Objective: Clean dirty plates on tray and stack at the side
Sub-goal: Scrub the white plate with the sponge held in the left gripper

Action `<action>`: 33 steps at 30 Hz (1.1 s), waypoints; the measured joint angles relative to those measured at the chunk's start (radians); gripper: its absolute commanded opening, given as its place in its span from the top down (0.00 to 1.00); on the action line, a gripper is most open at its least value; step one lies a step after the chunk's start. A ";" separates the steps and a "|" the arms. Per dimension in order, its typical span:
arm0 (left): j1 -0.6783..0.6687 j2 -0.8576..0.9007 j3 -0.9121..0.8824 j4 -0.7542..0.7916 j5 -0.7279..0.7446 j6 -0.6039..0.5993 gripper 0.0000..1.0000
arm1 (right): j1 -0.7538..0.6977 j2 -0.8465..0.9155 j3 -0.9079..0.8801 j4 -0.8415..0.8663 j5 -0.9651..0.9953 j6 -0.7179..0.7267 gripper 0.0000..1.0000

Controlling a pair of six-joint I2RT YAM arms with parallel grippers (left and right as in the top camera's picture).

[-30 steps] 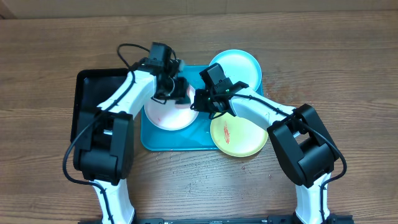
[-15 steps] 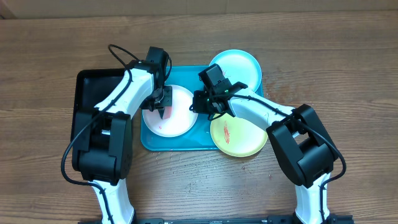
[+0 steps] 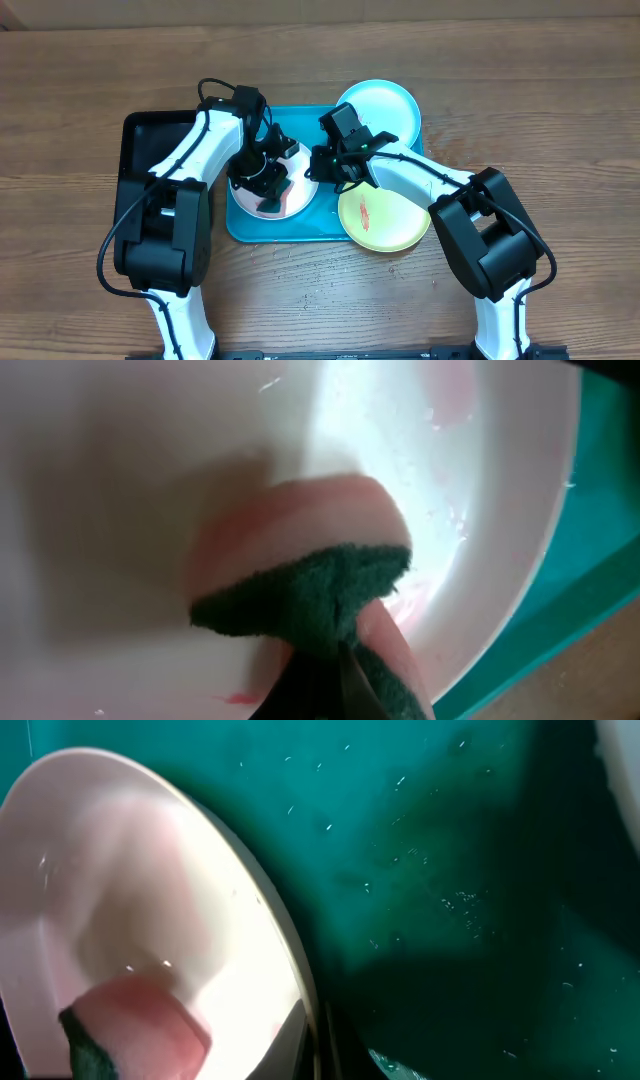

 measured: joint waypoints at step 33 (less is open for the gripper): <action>-0.028 0.000 -0.004 0.406 0.035 -0.513 0.96 | -0.016 0.002 0.006 -0.024 0.018 0.029 0.96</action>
